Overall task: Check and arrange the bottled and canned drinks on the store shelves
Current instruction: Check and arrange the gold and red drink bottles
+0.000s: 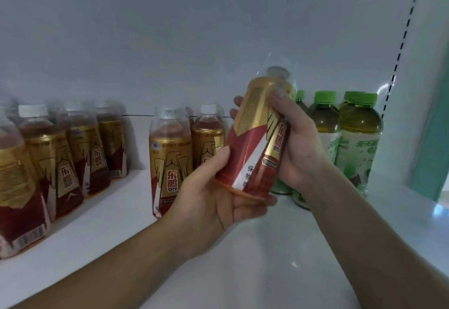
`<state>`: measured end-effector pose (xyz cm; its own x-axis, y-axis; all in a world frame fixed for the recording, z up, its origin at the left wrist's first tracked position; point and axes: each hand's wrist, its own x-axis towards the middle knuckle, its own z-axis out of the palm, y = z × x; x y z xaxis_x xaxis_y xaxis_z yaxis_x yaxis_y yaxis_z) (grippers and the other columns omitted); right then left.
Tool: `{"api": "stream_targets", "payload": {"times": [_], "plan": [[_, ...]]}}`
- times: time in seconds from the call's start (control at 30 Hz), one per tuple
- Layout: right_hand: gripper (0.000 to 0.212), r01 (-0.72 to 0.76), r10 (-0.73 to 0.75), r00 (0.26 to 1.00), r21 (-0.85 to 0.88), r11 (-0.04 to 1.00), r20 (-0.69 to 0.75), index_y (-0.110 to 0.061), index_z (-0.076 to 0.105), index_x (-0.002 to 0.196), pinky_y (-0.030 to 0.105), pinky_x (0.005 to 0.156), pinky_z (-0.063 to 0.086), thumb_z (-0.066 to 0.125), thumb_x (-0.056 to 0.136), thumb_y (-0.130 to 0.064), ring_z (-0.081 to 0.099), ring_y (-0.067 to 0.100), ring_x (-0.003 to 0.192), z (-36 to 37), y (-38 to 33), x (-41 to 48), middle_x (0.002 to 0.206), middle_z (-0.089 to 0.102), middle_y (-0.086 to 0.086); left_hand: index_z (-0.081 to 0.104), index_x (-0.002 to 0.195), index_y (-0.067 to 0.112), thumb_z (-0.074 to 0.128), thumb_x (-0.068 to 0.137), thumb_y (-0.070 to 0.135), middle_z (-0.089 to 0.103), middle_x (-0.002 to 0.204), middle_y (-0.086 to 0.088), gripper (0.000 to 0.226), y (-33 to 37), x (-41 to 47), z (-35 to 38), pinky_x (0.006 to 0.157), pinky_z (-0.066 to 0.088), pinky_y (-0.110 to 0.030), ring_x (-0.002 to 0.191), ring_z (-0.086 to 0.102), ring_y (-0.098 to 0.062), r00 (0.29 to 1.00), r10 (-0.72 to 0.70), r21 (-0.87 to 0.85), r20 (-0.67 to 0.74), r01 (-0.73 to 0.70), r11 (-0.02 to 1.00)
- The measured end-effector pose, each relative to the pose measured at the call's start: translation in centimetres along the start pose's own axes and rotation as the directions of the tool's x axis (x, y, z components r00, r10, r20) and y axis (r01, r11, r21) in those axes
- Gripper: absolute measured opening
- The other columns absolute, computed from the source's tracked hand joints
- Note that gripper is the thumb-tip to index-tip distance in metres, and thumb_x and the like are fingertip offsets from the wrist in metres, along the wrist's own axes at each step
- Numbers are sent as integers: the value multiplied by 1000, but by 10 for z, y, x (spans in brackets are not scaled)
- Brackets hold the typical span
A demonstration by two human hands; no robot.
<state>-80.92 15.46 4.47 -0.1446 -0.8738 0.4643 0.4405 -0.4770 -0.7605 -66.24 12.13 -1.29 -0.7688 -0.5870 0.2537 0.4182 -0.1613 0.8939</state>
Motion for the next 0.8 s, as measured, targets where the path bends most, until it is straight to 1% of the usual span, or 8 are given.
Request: {"api": "stream_targets", "payload": {"times": [0.1,0.23,0.4,0.47,0.53,0.63,0.7,0.8], "plan": [[73,45,-60,986,-100,994,-157,-9,56,134,42,75,60,88,72,-29,74,26,83,3,4,2,99,73,11,64,126,25,62,78,60,73,118,-6,60,-4,3,2,85,58,-33,112,68,-27,991,52,151,-121,-33,988],[69,101,-140,977,-224,969,-164,-16,54,128,46,81,60,88,69,-30,74,25,87,5,10,3,97,73,6,56,131,31,78,63,52,72,119,4,74,-7,6,-1,86,57,-28,105,70,-14,967,177,311,-181,-115,943],[71,-75,72,997,-111,991,-25,-6,52,139,47,90,55,70,80,-41,69,30,98,0,6,3,116,68,16,77,106,11,66,69,64,73,101,-22,65,3,-1,4,56,58,-29,73,72,-31,997,-9,-55,-73,5,998],[80,-112,109,993,-97,989,-35,-5,54,138,45,87,56,79,72,-44,70,29,94,0,7,2,114,69,16,79,99,10,49,70,69,73,99,-23,72,1,-3,5,63,59,-32,77,73,-32,997,-77,-37,-30,76,996],[90,-57,46,996,-143,988,-79,-11,54,137,45,85,56,89,60,-43,72,28,93,0,8,3,111,71,14,75,111,18,45,75,66,74,110,-14,67,-1,-1,6,80,58,-37,96,73,-29,995,-36,10,-94,37,999],[71,99,-138,983,-278,955,-122,-20,53,131,44,85,59,82,67,-29,74,25,95,1,9,3,108,73,7,67,117,29,57,81,61,73,117,-1,50,-2,2,7,89,56,-37,109,70,-19,979,120,106,-166,-104,989],[77,88,-123,984,-247,965,-127,-20,51,133,43,84,59,83,64,-27,74,25,95,1,11,4,110,72,8,67,117,27,63,78,61,74,113,-4,52,0,2,5,86,58,-39,103,72,-21,975,125,126,-182,-103,987],[100,-20,14,998,-91,996,-65,-11,47,142,45,82,59,89,56,-39,71,32,99,0,10,4,124,68,21,70,119,14,49,77,65,73,107,-19,69,-1,0,4,65,60,-35,81,73,-32,991,-9,7,-134,10,1000]]}}
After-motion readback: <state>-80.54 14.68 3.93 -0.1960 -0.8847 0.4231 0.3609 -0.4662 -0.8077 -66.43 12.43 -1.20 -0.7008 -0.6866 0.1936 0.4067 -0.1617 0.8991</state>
